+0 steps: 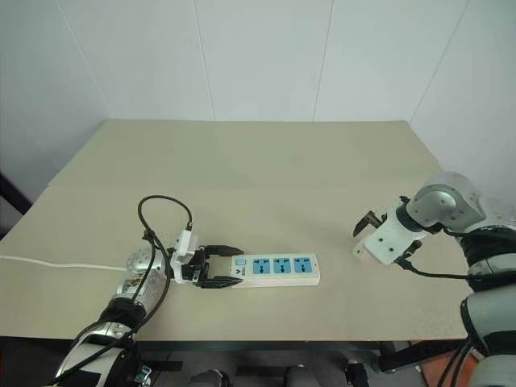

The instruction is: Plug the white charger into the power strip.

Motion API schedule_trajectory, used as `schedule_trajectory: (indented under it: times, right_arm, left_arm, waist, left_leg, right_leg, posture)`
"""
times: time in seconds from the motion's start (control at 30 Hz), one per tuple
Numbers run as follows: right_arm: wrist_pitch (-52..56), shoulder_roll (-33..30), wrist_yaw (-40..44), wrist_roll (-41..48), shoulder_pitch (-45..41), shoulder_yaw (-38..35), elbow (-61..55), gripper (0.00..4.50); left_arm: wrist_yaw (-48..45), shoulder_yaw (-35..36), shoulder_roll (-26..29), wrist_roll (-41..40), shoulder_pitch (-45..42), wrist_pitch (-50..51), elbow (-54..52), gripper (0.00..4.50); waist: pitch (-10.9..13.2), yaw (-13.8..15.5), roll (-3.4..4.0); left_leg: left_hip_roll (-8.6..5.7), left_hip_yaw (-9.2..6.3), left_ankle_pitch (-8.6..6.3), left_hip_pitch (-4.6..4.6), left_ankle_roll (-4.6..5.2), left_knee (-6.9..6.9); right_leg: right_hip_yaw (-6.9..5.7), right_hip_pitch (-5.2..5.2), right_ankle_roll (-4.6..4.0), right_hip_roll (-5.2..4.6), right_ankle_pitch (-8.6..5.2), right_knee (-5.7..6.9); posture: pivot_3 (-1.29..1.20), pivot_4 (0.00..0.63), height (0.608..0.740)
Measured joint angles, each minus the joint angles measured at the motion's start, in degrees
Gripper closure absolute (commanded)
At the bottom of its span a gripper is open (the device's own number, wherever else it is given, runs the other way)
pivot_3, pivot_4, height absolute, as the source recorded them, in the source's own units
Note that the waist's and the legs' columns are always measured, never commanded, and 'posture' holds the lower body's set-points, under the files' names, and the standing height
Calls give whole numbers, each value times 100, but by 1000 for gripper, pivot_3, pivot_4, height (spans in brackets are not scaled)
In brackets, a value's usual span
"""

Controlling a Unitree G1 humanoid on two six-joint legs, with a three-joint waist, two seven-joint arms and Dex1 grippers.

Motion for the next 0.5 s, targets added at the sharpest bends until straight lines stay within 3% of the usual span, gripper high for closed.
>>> schedule_trajectory:
  times: [0.5]
  right_arm:
    - [-96,422,-470,-721,-410,483,626,0]
  left_arm:
    - [263,-41,134,-51,371,126,-545,1422]
  waist:
    - [0,-24,1]
  left_leg:
    - [-1,4,0,29,0,-10]
  right_leg:
    - [8,0,-23,2,-14,45]
  posture:
    - [0,150,740]
